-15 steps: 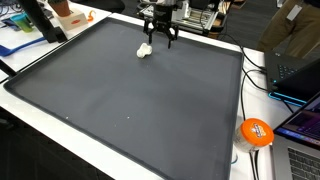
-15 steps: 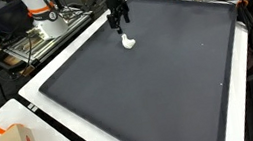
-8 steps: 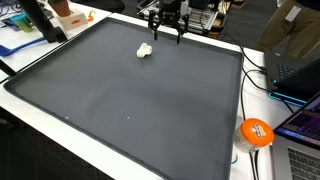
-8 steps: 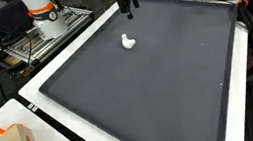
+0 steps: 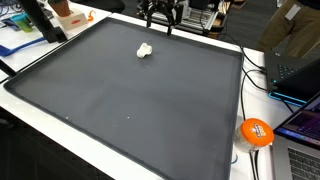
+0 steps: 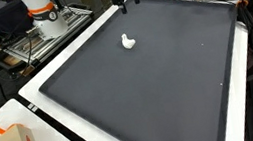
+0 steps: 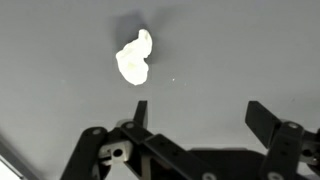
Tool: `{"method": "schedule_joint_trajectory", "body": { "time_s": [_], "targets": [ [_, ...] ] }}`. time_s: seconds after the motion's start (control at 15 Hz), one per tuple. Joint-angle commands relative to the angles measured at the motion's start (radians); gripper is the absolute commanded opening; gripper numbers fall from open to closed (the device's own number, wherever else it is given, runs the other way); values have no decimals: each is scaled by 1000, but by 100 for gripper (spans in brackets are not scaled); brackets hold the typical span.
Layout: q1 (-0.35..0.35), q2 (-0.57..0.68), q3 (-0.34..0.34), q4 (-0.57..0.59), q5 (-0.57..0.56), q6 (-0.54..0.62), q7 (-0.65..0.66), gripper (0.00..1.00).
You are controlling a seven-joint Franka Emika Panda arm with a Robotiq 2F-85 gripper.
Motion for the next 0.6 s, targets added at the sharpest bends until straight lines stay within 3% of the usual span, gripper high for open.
{"method": "schedule_joint_trajectory", "body": {
  "time_s": [0.0, 0.07, 0.13, 0.2, 0.53],
  "targets": [
    [-40, -63, 57, 99, -148, -258, 230, 100],
    [-47, -49, 69, 137, -187, -337, 275, 100],
    [24, -16, -8, 172, -240, -409, 323, 100],
    [36, 2, -20, 199, -261, -480, 347, 100],
    [136, 119, -106, 341, -301, -827, 460, 100]
  ]
}}
